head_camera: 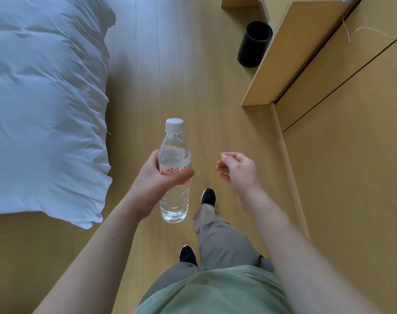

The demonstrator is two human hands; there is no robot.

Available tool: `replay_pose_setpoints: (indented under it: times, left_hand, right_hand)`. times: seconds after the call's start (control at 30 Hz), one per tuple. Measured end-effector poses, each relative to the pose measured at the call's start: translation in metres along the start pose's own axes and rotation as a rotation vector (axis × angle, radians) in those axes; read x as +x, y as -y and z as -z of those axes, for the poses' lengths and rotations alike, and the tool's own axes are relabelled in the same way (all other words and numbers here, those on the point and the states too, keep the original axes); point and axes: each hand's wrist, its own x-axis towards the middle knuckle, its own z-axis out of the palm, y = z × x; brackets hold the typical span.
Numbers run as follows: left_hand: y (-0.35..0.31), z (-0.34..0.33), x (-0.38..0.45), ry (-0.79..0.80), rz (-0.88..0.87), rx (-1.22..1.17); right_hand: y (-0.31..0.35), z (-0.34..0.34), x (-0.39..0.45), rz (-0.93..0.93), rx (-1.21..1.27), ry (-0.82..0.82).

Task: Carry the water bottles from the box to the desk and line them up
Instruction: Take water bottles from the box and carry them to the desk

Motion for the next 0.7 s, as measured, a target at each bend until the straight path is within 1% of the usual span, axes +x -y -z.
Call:
replay_pose_setpoints:
  times: [0.13,0.23,0.43,0.7]
  left_hand:
    - [-0.038,-0.010,0.067,0.006,0.004,0.010]
    - [-0.065,-0.016,0.110,-0.013,-0.005,-0.004]
    - [-0.113,-0.016,0.178,-0.005,-0.017,0.032]
    - [-0.164,0.000,0.281,0.051,-0.010,0.056]
  right_hand:
    - [0.047,-0.006,0.069,-0.001,0.035,-0.009]
    - [0.081,-0.011,0.110,0.021,0.039,0.020]
    - [0.140,-0.020,0.170,0.038,0.051,0.028]
    - [0.203,-0.047,0.248,0.040,0.063,-0.010]
